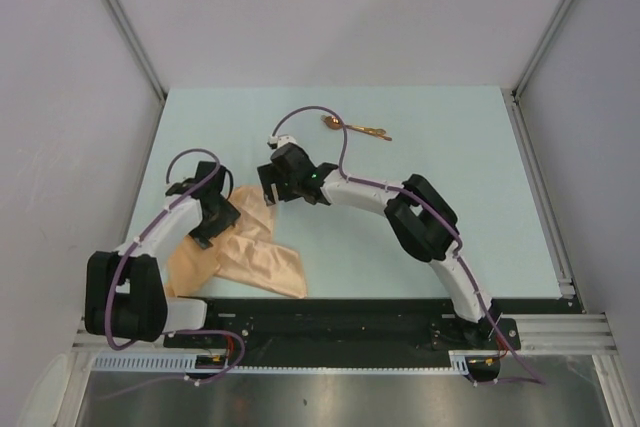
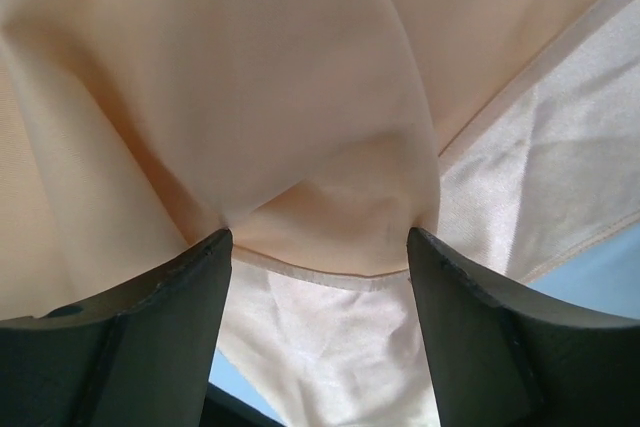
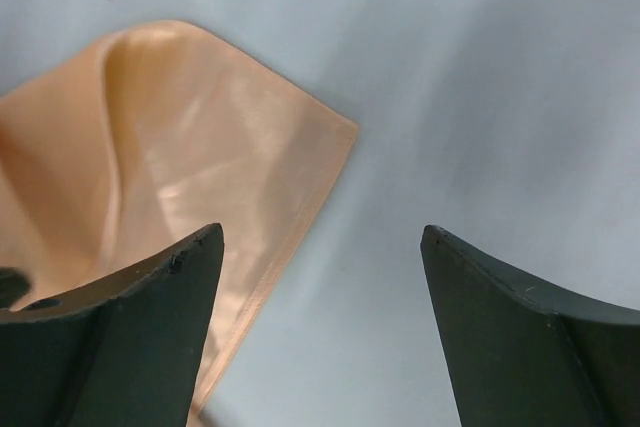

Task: Fold the napkin into a case and place the utensils inside
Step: Pick up the crumpled napkin from the corner of the board.

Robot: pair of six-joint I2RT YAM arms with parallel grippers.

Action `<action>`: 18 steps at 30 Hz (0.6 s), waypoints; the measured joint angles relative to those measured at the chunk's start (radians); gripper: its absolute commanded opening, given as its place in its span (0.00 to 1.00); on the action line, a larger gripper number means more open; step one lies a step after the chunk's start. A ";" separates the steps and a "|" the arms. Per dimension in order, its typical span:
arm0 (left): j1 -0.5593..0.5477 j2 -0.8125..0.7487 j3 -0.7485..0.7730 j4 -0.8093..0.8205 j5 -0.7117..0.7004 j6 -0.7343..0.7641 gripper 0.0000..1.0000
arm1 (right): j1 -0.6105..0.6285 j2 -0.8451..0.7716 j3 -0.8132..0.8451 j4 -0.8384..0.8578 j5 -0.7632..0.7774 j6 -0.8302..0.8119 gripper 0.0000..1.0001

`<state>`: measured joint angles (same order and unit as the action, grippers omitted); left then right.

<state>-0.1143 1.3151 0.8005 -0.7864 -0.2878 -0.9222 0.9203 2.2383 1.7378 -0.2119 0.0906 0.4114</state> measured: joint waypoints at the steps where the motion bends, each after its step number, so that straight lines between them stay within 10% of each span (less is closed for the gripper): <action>1: -0.005 -0.007 -0.010 0.001 -0.003 -0.006 0.77 | 0.003 0.016 0.015 -0.013 0.014 -0.007 0.82; 9: -0.063 -0.019 -0.069 0.018 -0.016 -0.048 0.83 | 0.059 0.181 0.233 -0.138 0.161 -0.093 0.61; 14: -0.088 -0.023 -0.093 0.045 -0.017 -0.071 0.51 | 0.077 0.211 0.278 -0.171 0.231 -0.107 0.42; 18: -0.089 -0.019 -0.093 0.052 -0.026 -0.080 0.18 | 0.071 0.206 0.256 -0.140 0.235 -0.101 0.06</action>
<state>-0.2028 1.2957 0.7071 -0.7345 -0.3138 -1.0023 0.9909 2.4439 1.9942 -0.3523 0.3260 0.3107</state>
